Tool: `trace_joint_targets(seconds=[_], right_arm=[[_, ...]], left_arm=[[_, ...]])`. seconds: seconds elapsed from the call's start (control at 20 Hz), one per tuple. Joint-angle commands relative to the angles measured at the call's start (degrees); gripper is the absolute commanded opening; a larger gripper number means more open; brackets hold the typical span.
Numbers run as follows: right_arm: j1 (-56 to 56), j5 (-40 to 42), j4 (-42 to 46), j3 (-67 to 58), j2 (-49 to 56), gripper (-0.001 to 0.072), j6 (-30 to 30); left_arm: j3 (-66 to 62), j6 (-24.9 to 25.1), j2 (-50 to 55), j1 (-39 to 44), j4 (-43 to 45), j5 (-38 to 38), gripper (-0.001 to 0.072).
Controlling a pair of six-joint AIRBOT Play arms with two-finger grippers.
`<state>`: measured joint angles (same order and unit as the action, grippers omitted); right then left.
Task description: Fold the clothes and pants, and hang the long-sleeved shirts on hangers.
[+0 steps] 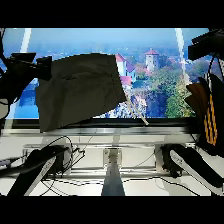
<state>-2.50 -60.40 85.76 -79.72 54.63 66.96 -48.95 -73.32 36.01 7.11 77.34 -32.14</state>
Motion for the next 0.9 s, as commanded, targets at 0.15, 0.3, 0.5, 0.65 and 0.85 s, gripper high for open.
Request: trace_joint_targets(seconds=[0.15,0.3,0.5,0.65,0.85], right_arm=[[-0.04,0.0,0.0,0.02,0.02,0.0041,0.0],[-0.04,0.0,0.0,0.02,0.02,0.0041,0.0],[-0.04,0.0,0.0,0.02,0.02,0.0041,0.0],[-0.04,0.11,-0.04,0.02,0.02,0.0041,0.02],[-0.04,-0.02,-3.43,0.02,0.07,0.0041,4.63]], left_arm=[[-0.02,0.0,0.0,0.02,0.02,0.02,0.0567],[-0.02,0.0,0.0,0.0,0.02,0.02,0.0566],[-0.02,0.0,0.0,0.02,0.02,0.02,0.0567],[-0.02,0.0,0.0,0.02,0.02,0.02,0.0566],[-0.02,-0.02,0.0,0.02,-0.04,0.02,0.0566]])
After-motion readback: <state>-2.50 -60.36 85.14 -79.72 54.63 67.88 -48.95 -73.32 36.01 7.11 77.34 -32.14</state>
